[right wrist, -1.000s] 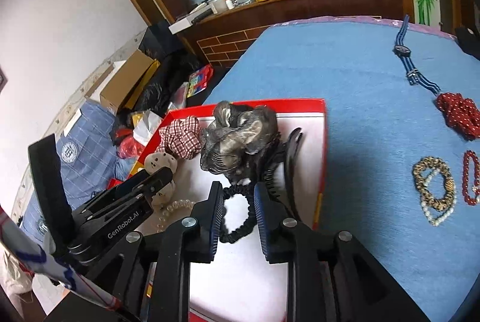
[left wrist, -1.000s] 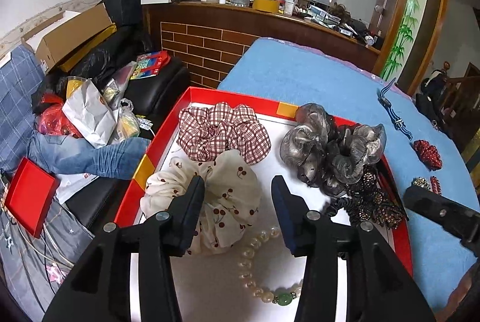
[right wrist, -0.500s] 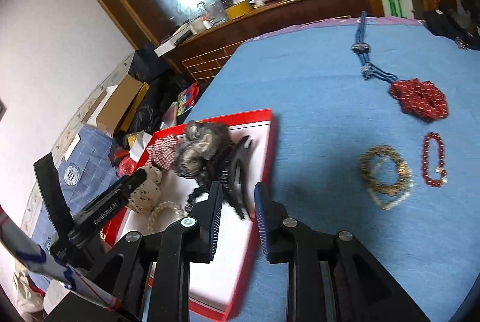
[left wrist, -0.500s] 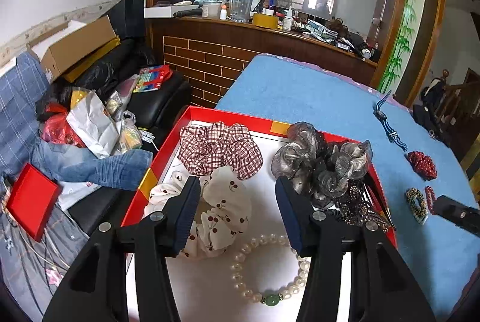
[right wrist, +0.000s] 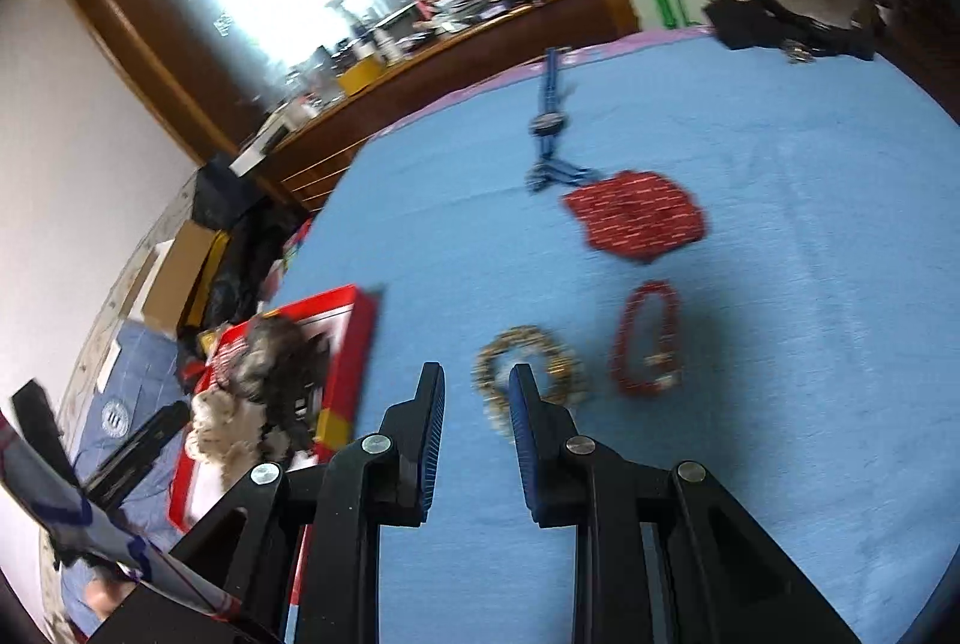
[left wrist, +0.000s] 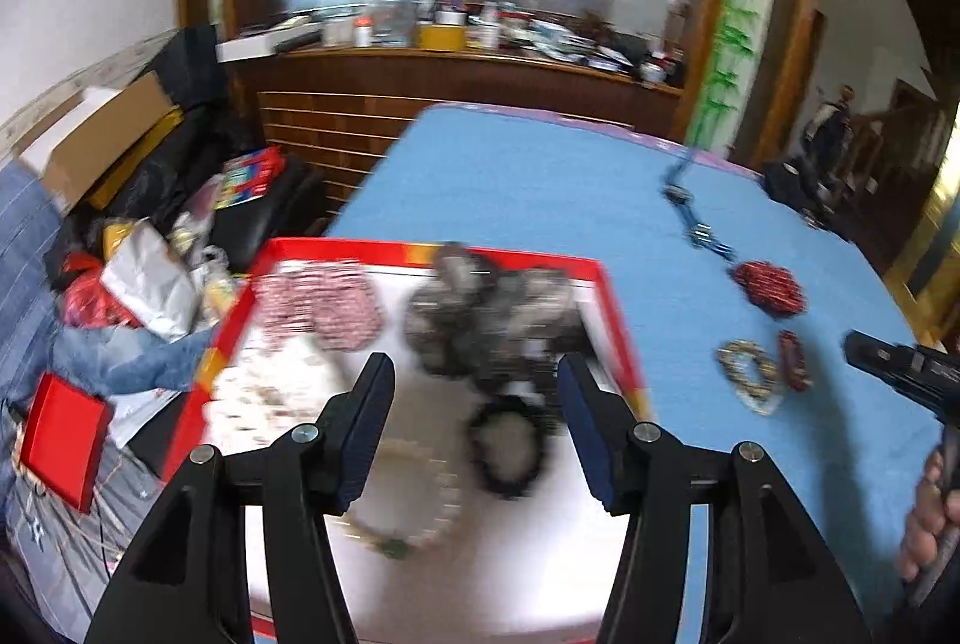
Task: Organize jewelry
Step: 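Grasp the leopard-print bracelet with the left tool while the right tool grasps the red bead bracelet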
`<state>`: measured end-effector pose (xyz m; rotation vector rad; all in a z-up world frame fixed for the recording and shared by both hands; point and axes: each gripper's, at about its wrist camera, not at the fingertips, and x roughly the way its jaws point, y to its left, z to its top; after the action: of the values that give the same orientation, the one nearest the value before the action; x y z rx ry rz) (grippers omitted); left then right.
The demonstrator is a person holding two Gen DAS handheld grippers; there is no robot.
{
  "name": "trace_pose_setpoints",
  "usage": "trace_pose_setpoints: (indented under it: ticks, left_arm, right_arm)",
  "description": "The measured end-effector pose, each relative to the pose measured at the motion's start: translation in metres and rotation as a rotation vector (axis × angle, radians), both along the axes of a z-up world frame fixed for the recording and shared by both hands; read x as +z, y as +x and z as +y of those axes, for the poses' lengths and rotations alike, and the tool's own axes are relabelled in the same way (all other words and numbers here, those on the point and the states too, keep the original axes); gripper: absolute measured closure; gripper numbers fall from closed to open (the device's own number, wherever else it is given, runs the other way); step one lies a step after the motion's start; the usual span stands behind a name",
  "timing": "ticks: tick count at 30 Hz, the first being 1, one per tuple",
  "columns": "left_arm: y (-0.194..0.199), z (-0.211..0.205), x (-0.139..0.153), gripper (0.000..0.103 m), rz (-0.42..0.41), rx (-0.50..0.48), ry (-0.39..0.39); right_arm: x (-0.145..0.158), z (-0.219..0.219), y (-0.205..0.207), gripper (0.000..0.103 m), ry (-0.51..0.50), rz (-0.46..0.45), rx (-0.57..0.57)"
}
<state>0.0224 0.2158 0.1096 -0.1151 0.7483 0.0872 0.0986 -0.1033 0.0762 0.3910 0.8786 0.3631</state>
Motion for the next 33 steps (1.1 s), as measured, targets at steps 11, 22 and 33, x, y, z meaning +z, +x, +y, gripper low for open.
trace_pose_setpoints:
  ticks: [11, 22, 33]
  left_arm:
    - [0.073, -0.133, -0.03, 0.05, 0.238, -0.224, -0.073]
    - [0.145, -0.172, -0.088, 0.07, 0.391, -0.167, -0.08]
    - [0.119, -0.161, -0.077, 0.1, 0.271, -0.154, -0.011]
  right_arm:
    - [-0.014, -0.064, 0.01, 0.079, 0.048, 0.031, -0.119]
    - [-0.013, -0.074, 0.009, 0.079, 0.102, 0.044, -0.125]
    - [-0.026, -0.057, 0.02, 0.079, 0.0, 0.06, -0.092]
